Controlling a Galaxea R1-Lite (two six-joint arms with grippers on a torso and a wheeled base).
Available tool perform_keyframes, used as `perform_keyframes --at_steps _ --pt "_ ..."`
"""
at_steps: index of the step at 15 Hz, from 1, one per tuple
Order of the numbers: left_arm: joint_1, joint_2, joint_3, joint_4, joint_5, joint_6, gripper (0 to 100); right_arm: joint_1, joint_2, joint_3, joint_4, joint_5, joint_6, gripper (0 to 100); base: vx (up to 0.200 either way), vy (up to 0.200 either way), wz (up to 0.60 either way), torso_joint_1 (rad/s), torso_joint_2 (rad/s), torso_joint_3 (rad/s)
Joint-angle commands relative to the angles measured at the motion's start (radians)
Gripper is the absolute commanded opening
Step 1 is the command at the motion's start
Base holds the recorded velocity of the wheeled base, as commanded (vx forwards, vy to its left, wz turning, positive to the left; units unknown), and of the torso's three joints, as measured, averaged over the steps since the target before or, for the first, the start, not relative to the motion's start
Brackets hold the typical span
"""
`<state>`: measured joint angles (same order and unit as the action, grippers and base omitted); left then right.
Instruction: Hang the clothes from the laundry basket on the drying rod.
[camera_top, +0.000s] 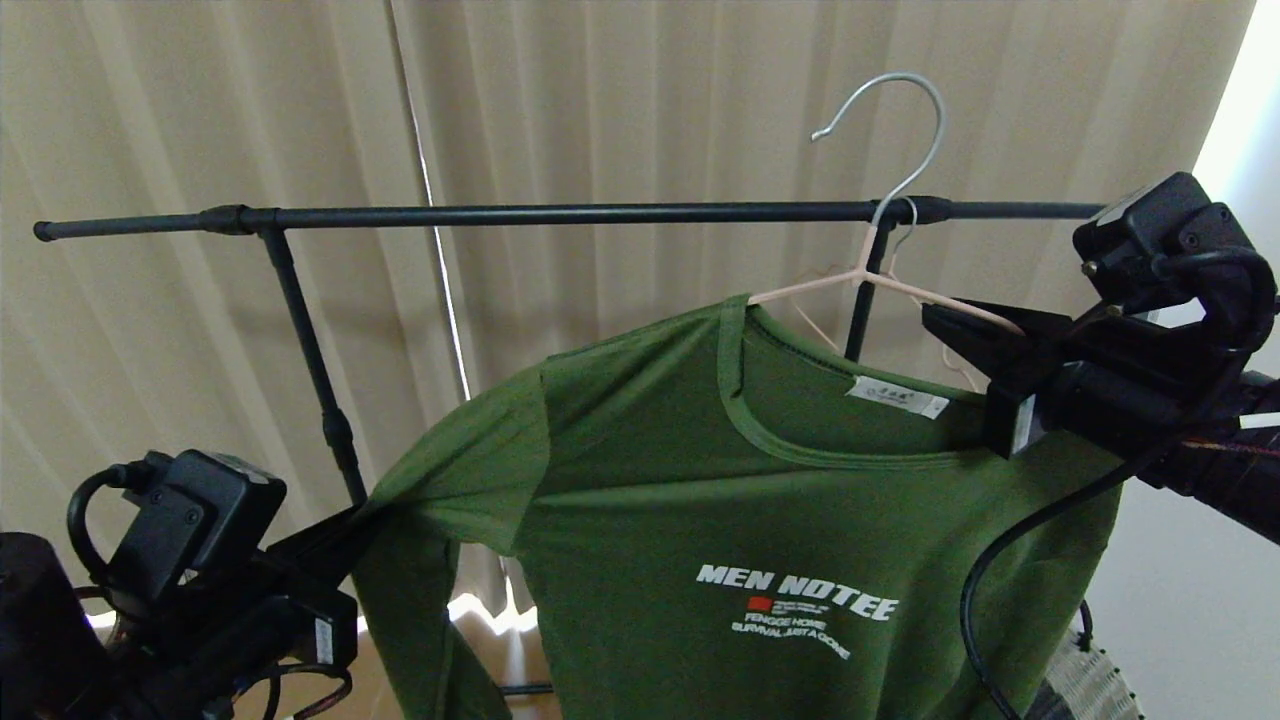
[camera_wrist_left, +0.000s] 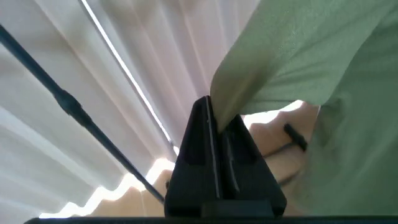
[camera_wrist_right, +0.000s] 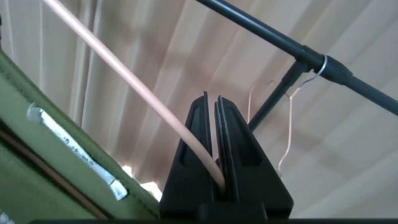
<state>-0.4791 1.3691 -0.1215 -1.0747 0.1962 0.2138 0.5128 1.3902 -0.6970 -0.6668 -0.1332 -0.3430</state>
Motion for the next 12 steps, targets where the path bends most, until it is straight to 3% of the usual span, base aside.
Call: perform_keyframes --at_steps 1,2,3,7,10,12 --pt "-0.016 -0.019 0.022 -0.031 0.000 -0.001 0 -0.003 0.004 -0.006 0.000 0.000 -0.001 0 0.000 0.000 0.00 0.000 0.00 0.000" --pt "-0.018 -0.025 0.019 -0.044 -0.001 -0.001 0 -0.003 0.004 -0.009 0.000 0.000 -0.001 0 0.000 0.000 0.00 0.000 0.00 0.000" --pt "-0.018 -0.035 0.019 -0.044 -0.003 -0.001 100 -0.003 0.003 -0.010 0.000 0.000 -0.001 0 0.000 0.000 0.00 0.000 0.00 0.000" --pt "-0.021 -0.053 0.019 -0.044 -0.011 0.001 100 -0.037 0.004 -0.021 0.012 -0.013 -0.001 0 0.000 0.000 0.00 0.000 0.00 0.000" --pt "-0.019 -0.079 0.022 -0.042 -0.072 0.007 100 -0.050 -0.005 -0.053 0.141 -0.128 -0.001 0 0.000 0.000 0.00 0.000 0.00 0.000" --pt "-0.012 -0.090 0.019 -0.044 -0.070 0.010 100 -0.054 -0.014 -0.088 0.242 -0.183 -0.001 0 0.000 0.000 0.00 0.000 0.00 0.000"
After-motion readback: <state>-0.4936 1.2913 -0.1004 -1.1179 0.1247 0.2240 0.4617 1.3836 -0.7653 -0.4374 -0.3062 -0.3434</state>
